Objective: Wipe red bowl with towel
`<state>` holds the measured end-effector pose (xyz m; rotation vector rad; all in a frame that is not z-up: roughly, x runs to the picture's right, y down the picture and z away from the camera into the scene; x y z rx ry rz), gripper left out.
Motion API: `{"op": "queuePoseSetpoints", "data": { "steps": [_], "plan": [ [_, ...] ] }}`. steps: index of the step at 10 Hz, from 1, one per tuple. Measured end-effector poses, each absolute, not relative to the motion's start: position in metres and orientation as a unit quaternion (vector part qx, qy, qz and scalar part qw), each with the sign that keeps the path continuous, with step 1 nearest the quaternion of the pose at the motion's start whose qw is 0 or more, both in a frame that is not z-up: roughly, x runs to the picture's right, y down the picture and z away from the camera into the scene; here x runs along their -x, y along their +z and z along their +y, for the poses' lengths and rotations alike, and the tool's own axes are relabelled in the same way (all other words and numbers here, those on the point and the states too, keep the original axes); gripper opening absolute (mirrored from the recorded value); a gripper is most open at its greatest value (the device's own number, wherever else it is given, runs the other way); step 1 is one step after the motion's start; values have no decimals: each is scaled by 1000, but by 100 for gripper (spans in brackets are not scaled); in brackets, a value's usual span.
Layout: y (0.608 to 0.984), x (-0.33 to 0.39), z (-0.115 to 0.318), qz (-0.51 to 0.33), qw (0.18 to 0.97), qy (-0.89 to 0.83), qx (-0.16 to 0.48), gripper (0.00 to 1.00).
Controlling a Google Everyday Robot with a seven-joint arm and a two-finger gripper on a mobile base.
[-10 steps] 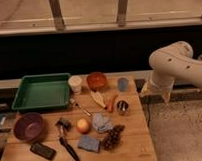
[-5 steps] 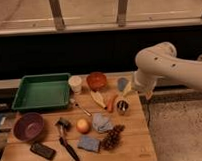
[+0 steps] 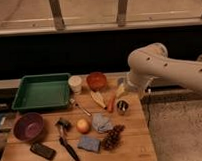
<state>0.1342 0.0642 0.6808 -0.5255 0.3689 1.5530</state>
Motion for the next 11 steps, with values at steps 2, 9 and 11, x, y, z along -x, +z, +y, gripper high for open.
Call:
{"op": "queuePoseSetpoints", "data": {
  "steps": [2,9,11],
  "plan": [
    [684,-127,73,163,674,674,255,65],
    [704,-15,192,174,690,582,395,65],
    [704,-17,192,175,689,582,395,65]
  ]
}}
